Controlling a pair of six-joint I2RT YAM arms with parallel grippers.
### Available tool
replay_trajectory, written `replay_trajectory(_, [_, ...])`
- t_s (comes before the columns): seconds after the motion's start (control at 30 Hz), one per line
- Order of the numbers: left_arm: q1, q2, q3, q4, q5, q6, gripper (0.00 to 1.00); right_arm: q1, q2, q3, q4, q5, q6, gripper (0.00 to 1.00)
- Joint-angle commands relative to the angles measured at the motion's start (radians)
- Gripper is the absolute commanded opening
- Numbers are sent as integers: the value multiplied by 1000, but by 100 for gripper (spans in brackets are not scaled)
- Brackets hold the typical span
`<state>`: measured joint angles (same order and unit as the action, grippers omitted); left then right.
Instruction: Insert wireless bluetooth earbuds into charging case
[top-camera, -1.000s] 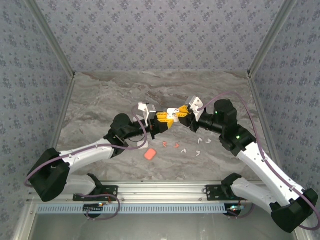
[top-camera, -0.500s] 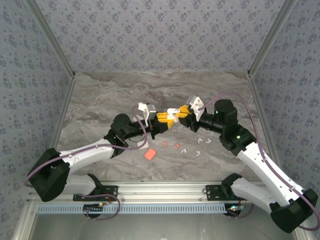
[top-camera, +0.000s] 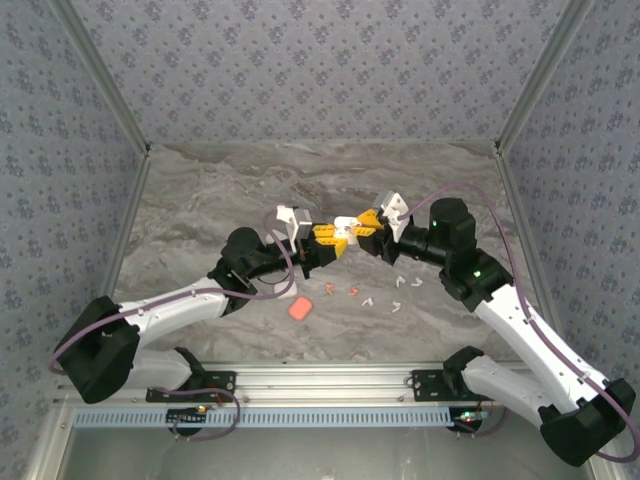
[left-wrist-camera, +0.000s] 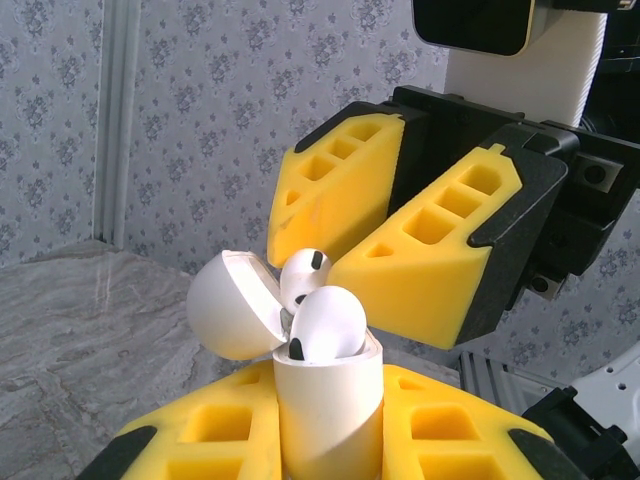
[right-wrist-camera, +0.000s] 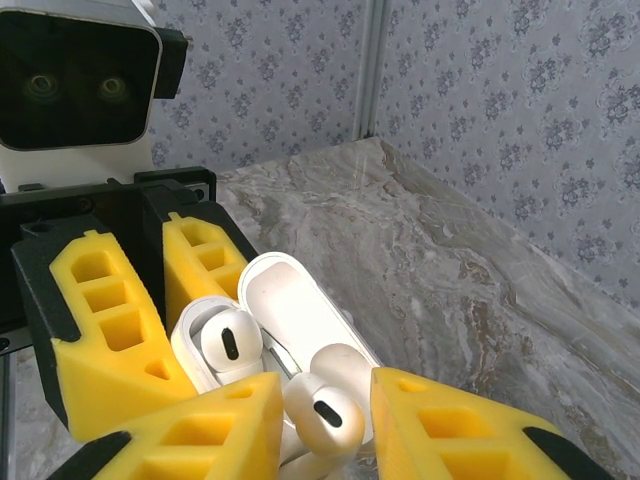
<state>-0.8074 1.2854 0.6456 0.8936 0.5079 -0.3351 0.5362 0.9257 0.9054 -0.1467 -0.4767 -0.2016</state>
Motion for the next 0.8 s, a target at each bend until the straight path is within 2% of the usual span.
replay_trajectory(0.0, [-4,4,12,88,-19,-2,0,-2,-4,-4,-39,-44,23,35])
replay_trajectory(0.3, [-3,18,10,124,-14,2,0,-59,-5,75,-13,-167,143,59])
replay_trajectory(0.4, [-3,21,9,142,-20,9,0,-91,-8,127,-34,-165,208,68])
replay_trajectory(0.5, [-4,18,10,155,-20,18,0,-162,-6,163,-48,-190,298,84])
replay_trajectory(0.6, [-3,14,21,157,-13,27,0,-228,21,181,-62,-304,369,100])
replay_trajectory(0.77, [-4,10,46,131,14,36,0,-227,107,204,-140,-422,384,100])
